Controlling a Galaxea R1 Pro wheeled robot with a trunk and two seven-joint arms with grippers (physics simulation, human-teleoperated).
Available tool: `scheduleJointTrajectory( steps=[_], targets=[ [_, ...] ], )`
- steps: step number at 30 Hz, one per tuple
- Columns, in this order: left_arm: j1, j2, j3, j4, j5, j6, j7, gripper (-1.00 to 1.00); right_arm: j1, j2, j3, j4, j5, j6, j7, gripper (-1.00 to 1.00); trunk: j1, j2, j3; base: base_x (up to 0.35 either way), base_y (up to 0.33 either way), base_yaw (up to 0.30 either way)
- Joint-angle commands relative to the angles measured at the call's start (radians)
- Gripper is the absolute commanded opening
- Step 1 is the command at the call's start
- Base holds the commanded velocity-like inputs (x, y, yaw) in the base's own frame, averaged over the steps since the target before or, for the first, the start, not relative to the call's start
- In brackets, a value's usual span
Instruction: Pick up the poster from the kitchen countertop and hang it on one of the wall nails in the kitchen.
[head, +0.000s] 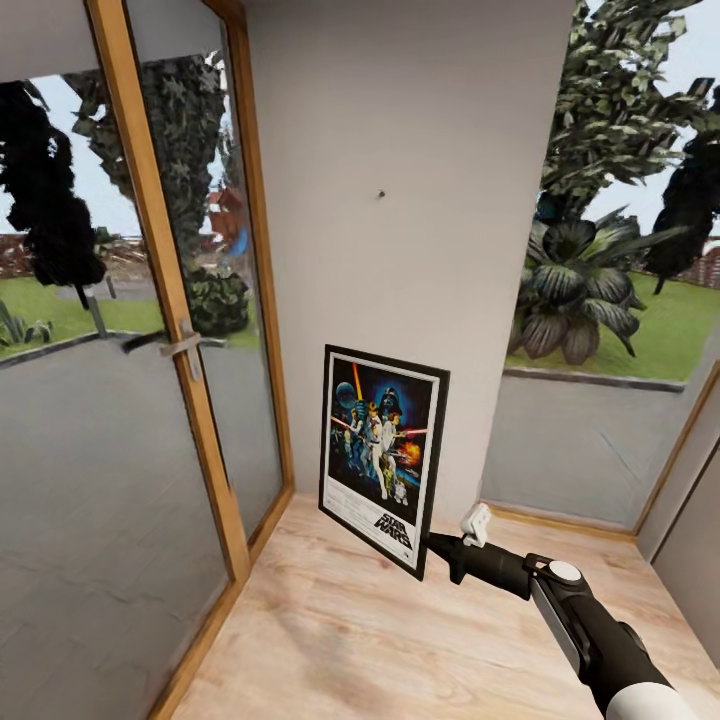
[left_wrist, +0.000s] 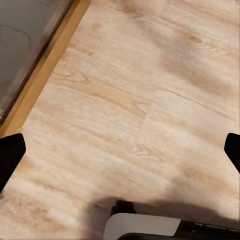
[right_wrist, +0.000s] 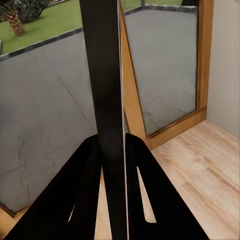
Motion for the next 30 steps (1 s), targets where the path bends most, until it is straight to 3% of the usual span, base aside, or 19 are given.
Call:
scheduleJointTrajectory(
  steps=[1,13,30],
  targets=[
    [0.000,0.000,0.002,0.000,0.010,0.000,-0.006,1.00,-0.001,-0.001,0.003,0.000,-0.012,0.009,0.004,-1.00,0.001,0.000,0.000,0.205,0.307,-0.001],
    [0.001,0.000,0.002,0.000,0.009,-0.005,-0.005,1.00,0.000,-0.001,0.003,0.001,-0.012,0.010,0.005,-1.00,0.001,0.000,0.005,0.260,0.145,-0.088],
    [0.000,0.000,0.002,0.000,0.009,-0.008,-0.005,1.00,0.000,-0.001,0.003,0.000,-0.012,0.010,0.005,-1.00,0.001,0.000,0.023,0.017,0.001,-0.260]
  ],
)
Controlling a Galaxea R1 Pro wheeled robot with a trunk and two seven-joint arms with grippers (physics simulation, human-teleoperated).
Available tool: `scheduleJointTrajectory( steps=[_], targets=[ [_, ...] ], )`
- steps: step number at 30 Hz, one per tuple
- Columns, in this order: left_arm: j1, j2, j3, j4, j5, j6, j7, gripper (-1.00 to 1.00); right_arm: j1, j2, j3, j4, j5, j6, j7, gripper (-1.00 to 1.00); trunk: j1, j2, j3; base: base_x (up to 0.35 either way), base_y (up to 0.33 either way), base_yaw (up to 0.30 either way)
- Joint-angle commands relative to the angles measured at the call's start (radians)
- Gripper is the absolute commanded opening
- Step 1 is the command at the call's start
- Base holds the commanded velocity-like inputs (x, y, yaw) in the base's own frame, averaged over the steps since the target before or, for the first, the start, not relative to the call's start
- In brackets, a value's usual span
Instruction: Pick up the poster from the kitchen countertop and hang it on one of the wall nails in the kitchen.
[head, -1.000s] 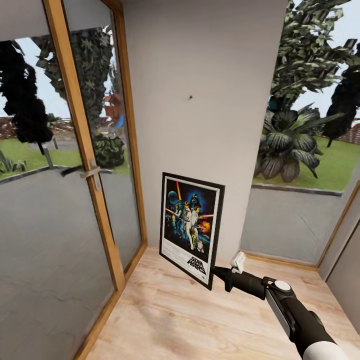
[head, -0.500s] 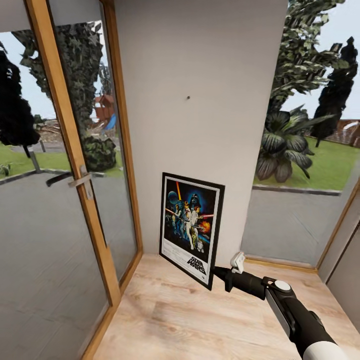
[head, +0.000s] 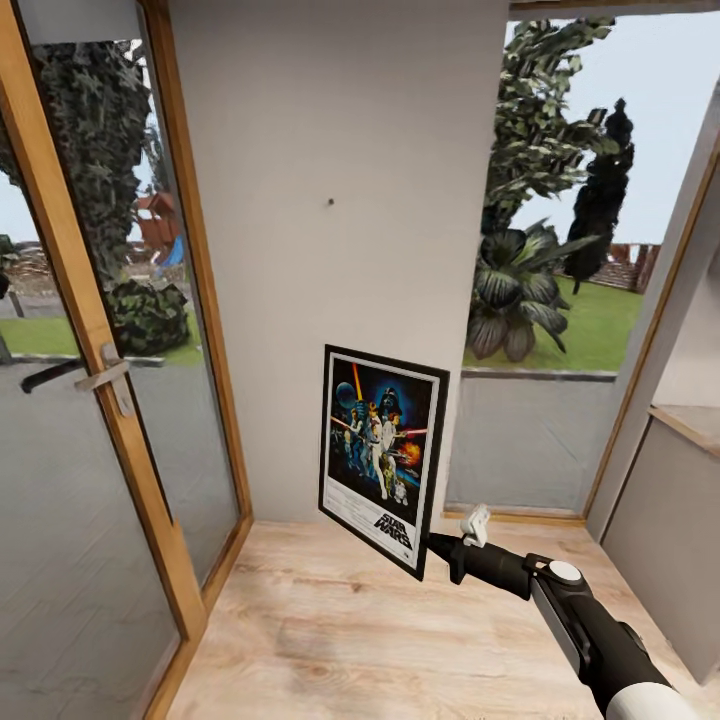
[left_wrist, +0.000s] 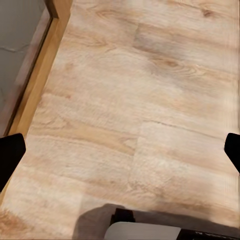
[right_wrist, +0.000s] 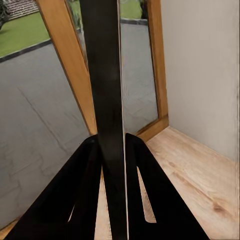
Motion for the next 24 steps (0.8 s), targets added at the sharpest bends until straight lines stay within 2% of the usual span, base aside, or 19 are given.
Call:
scheduleJointTrajectory(
  steps=[1,5,11,24],
  targets=[
    [0.001,0.000,0.002,-0.001,0.010,0.000,-0.006,1.00,-0.001,-0.001,0.003,0.001,-0.012,0.009,0.004,-1.00,0.000,0.000,0.001,0.000,0.000,-0.262],
    [0.001,0.000,0.002,-0.001,0.010,0.000,-0.006,1.00,-0.001,-0.001,0.003,0.001,-0.012,0.009,0.004,-1.00,0.000,0.000,0.005,0.000,0.000,-0.252],
    [0.001,0.000,0.002,0.000,0.010,0.001,-0.006,1.00,-0.001,-0.001,0.003,0.001,-0.012,0.008,0.002,-1.00,0.000,0.000,0.007,0.069,0.000,-0.081],
    [0.001,0.000,0.002,0.000,0.010,0.004,-0.006,1.00,-0.001,-0.001,0.003,0.001,-0.012,0.007,0.002,-1.00,0.000,0.000,0.007,0.310,0.000,-0.005]
  ],
)
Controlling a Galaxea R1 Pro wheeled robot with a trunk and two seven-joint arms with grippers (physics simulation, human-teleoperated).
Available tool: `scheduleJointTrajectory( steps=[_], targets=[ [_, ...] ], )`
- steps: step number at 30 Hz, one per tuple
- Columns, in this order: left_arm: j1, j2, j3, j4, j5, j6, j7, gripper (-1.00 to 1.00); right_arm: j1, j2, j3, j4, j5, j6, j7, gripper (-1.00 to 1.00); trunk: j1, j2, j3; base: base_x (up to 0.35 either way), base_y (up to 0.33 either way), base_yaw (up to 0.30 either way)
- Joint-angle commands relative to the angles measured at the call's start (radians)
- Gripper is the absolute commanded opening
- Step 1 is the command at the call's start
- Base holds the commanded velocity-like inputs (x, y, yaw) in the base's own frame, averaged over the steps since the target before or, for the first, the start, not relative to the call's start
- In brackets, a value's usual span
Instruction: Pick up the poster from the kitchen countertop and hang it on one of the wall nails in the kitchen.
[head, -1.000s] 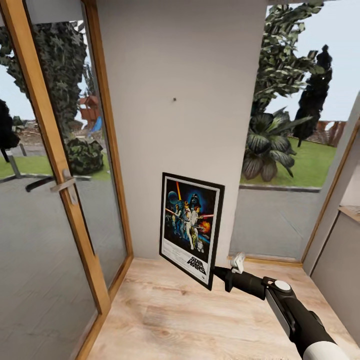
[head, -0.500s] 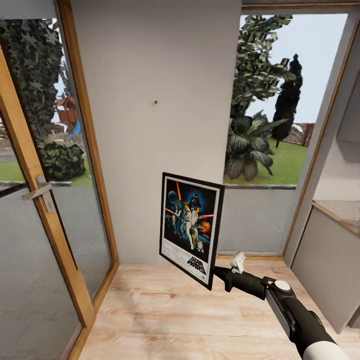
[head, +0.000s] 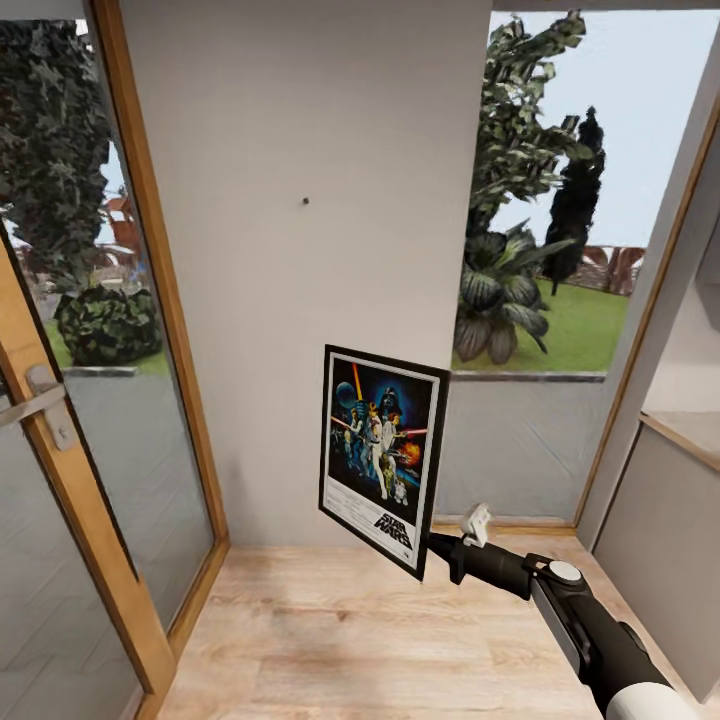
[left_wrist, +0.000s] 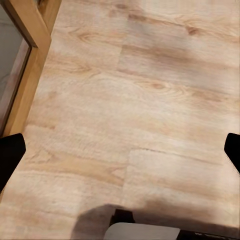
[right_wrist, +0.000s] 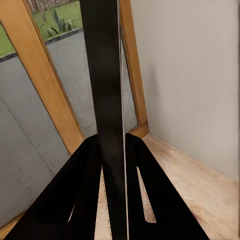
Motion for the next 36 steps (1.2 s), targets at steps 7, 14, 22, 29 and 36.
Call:
scheduleJointTrajectory(
  steps=[7,14,22,29,36],
  targets=[
    [0.000,0.000,0.002,0.000,0.010,0.002,-0.006,1.00,-0.001,-0.001,0.003,0.001,-0.013,0.009,0.004,-1.00,0.001,0.000,0.000,0.335,0.000,0.000],
    [0.000,0.000,0.002,0.000,0.010,0.002,-0.006,1.00,0.000,-0.001,0.003,0.001,-0.013,0.009,0.004,-1.00,0.001,0.000,0.000,0.336,0.000,0.000],
    [0.000,0.000,0.002,-0.001,0.010,0.002,-0.006,1.00,0.000,-0.001,0.003,0.001,-0.013,0.009,0.005,-1.00,0.001,0.000,0.000,0.336,0.000,0.000],
    [0.000,0.000,0.002,-0.001,0.010,0.002,-0.006,1.00,-0.001,-0.001,0.003,0.001,-0.013,0.009,0.005,-1.00,0.001,0.000,0.000,0.336,0.000,0.000],
    [0.000,0.000,0.004,0.000,0.010,-0.002,-0.005,1.00,-0.001,-0.001,0.003,0.000,-0.014,0.010,0.009,-1.00,0.001,0.000,0.000,0.216,0.000,0.000]
  ],
)
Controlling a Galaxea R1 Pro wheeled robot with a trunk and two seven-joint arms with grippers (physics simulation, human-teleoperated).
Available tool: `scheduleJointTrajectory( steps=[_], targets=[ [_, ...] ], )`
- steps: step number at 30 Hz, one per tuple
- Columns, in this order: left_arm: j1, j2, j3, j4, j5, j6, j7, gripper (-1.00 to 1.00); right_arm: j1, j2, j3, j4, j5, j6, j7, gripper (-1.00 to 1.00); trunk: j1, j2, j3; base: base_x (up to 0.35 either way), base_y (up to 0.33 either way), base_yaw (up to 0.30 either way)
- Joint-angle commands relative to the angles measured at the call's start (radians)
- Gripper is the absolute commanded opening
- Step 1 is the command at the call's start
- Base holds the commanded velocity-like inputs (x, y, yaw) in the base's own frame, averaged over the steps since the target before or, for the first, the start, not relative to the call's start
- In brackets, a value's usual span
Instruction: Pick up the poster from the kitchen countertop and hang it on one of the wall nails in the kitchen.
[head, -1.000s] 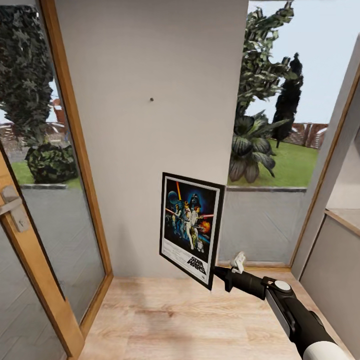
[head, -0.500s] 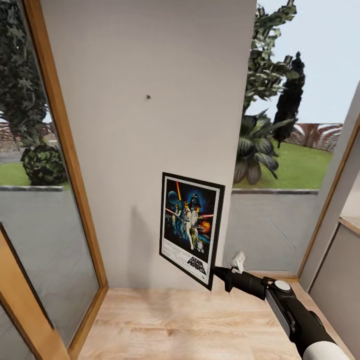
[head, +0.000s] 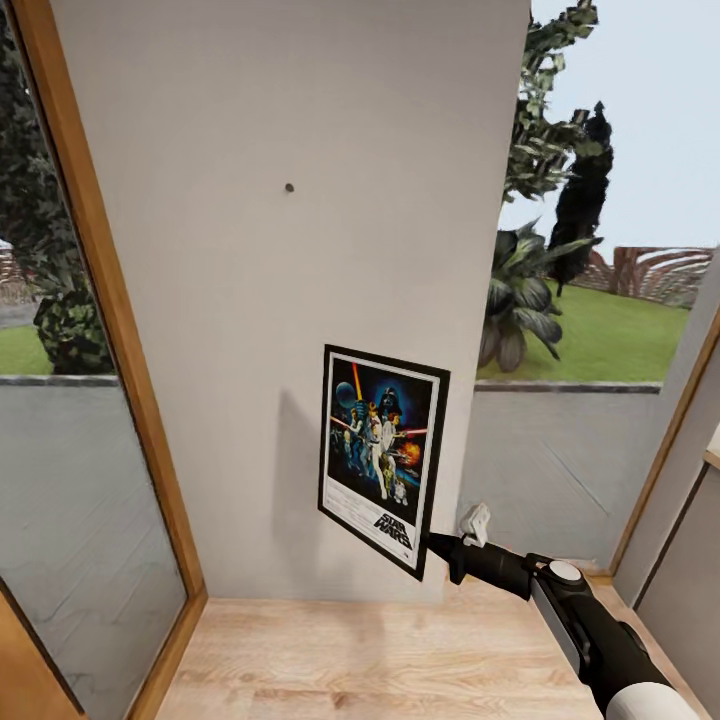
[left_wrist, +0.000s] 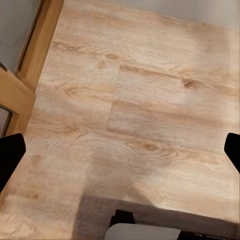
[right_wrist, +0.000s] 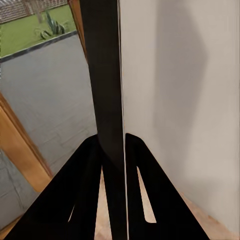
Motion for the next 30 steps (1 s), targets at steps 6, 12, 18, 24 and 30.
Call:
scheduleJointTrajectory(
  steps=[6,12,18,24,30],
  targets=[
    [0.001,0.002,0.010,0.009,0.010,-0.002,-0.007,1.00,0.000,-0.002,0.005,-0.012,-0.013,0.013,0.010,-1.00,0.000,0.000,0.000,0.025,0.000,0.000],
    [0.001,0.001,0.010,0.125,0.012,-0.077,-0.007,1.00,-0.001,0.004,0.011,-0.034,-0.014,0.024,0.012,-1.00,0.000,0.000,0.000,0.001,0.000,0.000],
    [0.001,0.001,0.011,0.128,0.012,-0.089,-0.007,1.00,-0.003,0.020,0.048,-0.196,-0.014,0.172,0.012,-1.00,0.000,0.000,0.000,0.000,0.000,0.000],
    [0.001,0.001,0.011,0.128,0.012,-0.091,-0.007,1.00,-0.022,0.023,0.058,-0.426,-0.015,0.405,0.012,-1.00,0.000,0.000,0.000,0.000,0.000,0.000],
    [0.001,0.002,0.011,0.128,0.012,-0.091,-0.007,1.00,-0.116,0.024,0.059,-0.500,-0.020,0.534,0.035,-1.00,0.000,0.000,0.000,0.000,0.000,0.000]
  ],
)
